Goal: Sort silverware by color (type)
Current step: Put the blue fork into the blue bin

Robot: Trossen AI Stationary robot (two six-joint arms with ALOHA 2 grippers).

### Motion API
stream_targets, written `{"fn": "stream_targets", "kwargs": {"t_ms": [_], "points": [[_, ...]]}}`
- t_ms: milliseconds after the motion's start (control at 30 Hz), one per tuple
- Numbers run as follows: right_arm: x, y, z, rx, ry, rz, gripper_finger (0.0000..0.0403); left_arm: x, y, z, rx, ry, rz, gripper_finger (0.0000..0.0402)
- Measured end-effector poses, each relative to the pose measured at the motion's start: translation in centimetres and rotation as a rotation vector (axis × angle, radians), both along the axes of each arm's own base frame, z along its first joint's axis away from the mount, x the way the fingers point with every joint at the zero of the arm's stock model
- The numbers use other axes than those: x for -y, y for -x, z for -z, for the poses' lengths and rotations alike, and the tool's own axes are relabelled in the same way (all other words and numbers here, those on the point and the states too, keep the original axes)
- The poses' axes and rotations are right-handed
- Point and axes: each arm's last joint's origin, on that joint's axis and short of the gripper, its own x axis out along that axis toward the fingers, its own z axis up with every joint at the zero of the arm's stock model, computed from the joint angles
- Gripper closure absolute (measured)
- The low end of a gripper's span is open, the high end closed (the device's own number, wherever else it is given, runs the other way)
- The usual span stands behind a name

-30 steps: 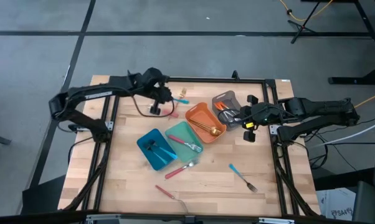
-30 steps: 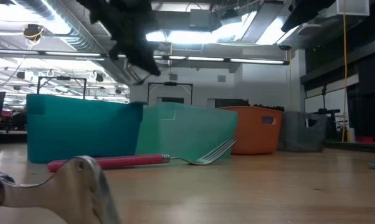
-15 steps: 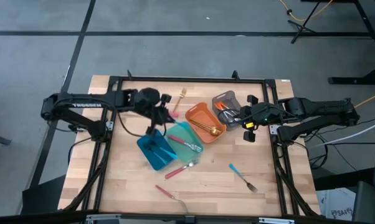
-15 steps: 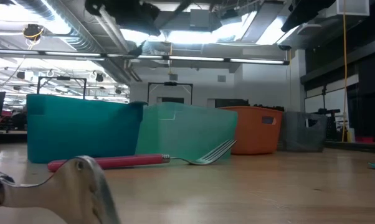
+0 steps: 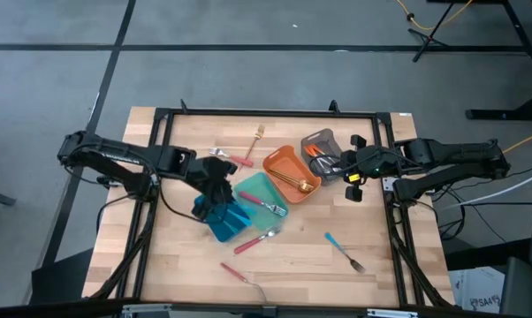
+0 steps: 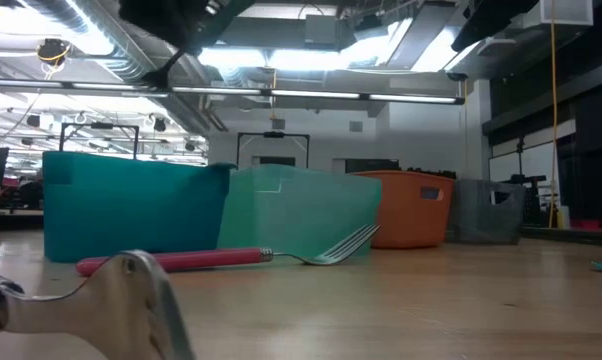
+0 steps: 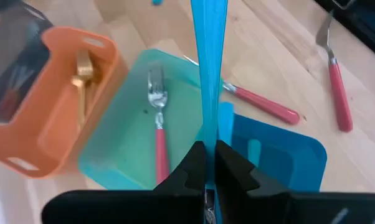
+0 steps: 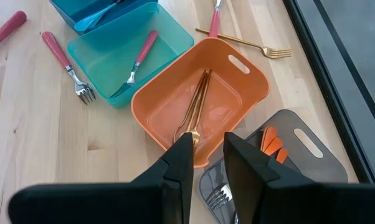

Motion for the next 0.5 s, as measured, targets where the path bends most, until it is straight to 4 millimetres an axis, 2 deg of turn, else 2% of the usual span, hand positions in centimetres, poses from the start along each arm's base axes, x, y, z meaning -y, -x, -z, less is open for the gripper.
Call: {"fn": "stream_targets", "kwargs": {"t_ms": [233,500], "points": [[0.0,0.0,0.0,0.000,0.000,0.000,0.0322,0.9,0.5,4.4,-0.033,-0.001,0.011,0.0392],[0.0,0.0,0.0,0.000,0.000,0.000,0.0322,0.9,2.0,9.0,-0.111,-0.012,0.014,0.0392]]}}
